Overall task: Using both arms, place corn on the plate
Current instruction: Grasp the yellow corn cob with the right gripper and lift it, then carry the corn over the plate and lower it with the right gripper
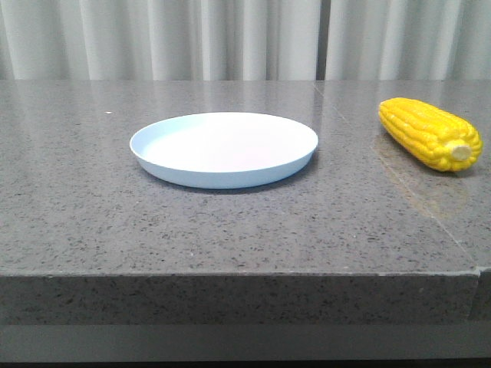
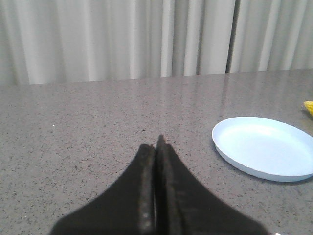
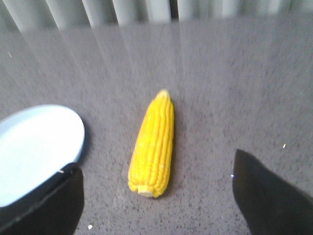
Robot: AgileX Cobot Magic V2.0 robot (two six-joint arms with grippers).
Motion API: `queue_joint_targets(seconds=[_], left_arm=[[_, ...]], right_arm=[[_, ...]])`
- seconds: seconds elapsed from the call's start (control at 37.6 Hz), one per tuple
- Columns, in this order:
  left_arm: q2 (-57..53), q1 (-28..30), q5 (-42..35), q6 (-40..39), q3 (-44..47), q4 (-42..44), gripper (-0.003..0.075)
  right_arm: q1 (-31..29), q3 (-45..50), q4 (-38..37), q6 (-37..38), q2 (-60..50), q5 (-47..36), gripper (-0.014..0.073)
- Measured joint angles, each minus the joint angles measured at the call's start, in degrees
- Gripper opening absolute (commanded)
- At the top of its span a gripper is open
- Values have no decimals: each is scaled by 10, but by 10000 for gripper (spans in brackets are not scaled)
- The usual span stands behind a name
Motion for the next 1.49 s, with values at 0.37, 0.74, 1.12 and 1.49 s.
queue_joint_targets(seconds=[0.37, 0.74, 1.12, 1.49], left_arm=[[0, 0, 0, 0, 0, 0, -20], [0, 0, 0, 0, 0, 0, -20], [0, 0, 0, 0, 0, 0, -20], [0, 0, 0, 0, 0, 0, -20]], right_arm=[[0, -192, 9, 0, 338, 82, 643], [2, -274, 33, 0, 527, 116, 594], [4, -278, 69, 0, 528, 121, 20], [60, -375, 9, 50, 477, 200, 95]])
